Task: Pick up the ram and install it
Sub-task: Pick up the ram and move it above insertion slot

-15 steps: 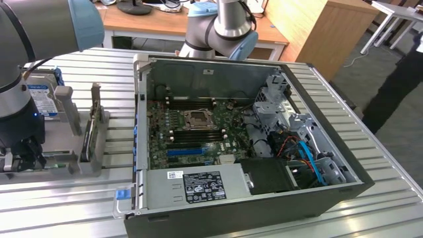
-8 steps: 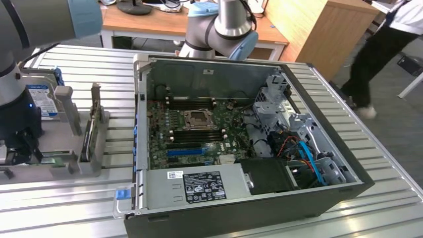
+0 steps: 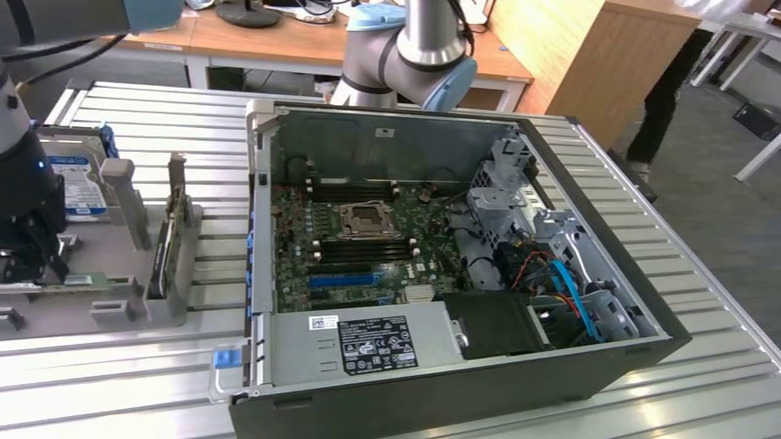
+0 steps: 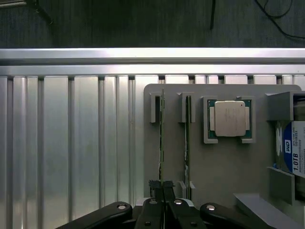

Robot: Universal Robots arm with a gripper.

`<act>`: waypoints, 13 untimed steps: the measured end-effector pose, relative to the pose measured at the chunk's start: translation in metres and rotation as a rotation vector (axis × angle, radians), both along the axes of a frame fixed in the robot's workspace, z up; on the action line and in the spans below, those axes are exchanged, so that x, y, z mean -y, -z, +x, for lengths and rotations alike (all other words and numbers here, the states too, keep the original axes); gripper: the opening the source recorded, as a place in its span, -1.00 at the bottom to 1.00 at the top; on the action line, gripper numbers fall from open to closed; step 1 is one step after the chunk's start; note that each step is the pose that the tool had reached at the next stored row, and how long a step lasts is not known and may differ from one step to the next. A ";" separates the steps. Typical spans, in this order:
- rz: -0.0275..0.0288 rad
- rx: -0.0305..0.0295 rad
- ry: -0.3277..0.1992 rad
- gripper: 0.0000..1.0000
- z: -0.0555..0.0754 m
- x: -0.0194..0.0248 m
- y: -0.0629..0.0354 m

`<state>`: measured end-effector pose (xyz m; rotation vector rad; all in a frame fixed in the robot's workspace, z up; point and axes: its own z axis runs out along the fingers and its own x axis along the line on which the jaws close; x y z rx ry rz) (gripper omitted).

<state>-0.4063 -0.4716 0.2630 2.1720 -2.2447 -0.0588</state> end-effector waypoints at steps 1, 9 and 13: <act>0.0000 0.0000 0.000 -0.76 0.000 0.0000 -0.0044; 0.0000 0.0000 0.000 -0.76 0.000 0.0000 -0.0350; 0.0001 0.0000 0.000 -0.76 0.000 0.0000 -0.0497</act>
